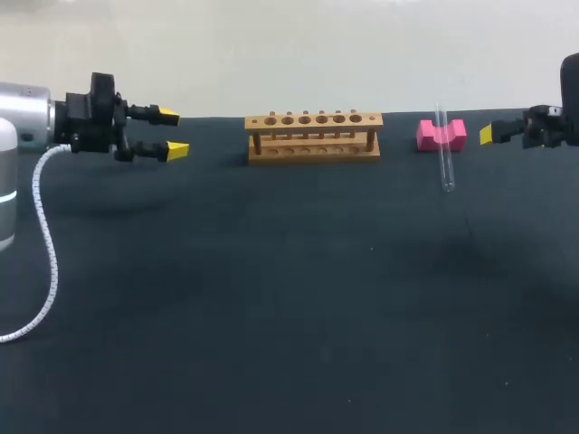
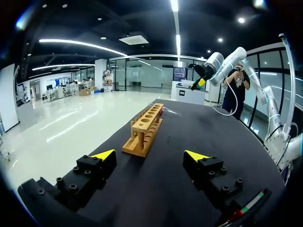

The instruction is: Grasp the test tube, adjust it, and insert it.

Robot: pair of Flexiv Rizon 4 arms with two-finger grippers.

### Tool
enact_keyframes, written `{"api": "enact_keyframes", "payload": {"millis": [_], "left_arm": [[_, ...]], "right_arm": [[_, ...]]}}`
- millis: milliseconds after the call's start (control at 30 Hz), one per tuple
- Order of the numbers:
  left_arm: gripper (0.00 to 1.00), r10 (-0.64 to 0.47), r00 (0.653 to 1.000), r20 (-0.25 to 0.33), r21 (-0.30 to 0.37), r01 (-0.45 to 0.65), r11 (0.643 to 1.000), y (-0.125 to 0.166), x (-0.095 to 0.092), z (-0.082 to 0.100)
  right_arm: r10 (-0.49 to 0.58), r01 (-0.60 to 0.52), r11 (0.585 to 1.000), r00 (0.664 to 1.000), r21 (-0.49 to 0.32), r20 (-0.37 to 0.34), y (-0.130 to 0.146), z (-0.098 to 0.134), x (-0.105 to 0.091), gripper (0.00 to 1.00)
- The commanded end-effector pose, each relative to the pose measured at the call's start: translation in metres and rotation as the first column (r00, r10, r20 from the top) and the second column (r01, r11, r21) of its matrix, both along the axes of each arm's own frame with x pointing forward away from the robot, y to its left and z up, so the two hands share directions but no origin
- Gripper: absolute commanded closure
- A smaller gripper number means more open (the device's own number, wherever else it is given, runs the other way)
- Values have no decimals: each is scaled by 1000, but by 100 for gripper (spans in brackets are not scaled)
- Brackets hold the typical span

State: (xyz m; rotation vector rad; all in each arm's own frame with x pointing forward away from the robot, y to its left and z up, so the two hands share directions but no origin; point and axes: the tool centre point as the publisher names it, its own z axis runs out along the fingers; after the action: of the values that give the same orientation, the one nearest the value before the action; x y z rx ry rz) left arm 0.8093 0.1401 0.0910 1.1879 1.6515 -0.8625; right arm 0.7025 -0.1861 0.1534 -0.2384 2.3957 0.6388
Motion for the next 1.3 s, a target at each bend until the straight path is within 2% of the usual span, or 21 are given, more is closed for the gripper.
{"api": "enact_keyframes", "payload": {"millis": [33, 400, 500, 667, 1000, 1133, 1300], "left_arm": [[0, 8, 1000, 5, -1, -8, 1000, 0, -3, 0], [0, 8, 1000, 5, -1, -8, 1000, 0, -3, 0], [0, 8, 1000, 5, -1, -8, 1000, 0, -3, 0], [0, 8, 1000, 5, -1, -8, 1000, 0, -3, 0], [0, 8, 1000, 5, -1, -8, 1000, 0, -3, 0], [0, 8, 1000, 5, -1, -8, 1000, 0, -3, 0], [0, 8, 1000, 5, -1, -8, 1000, 0, -3, 0]], "right_arm": [[0, 0, 1000, 1000, 0, 1, 0, 0, 0, 0], [0, 0, 1000, 1000, 0, 1, 0, 0, 0, 0], [-30, 32, 998, 999, -57, 44, 6, -4, 5, 0], [-83, 101, 989, 984, -106, 160, 21, -7, 14, 0], [-137, 183, 975, 943, -128, 302, 39, -27, 32, 0], [-176, 241, 961, 911, -137, 373, 44, -35, 37, 0], [-208, 284, 951, 879, -121, 429, 48, -41, 43, 0]]}}
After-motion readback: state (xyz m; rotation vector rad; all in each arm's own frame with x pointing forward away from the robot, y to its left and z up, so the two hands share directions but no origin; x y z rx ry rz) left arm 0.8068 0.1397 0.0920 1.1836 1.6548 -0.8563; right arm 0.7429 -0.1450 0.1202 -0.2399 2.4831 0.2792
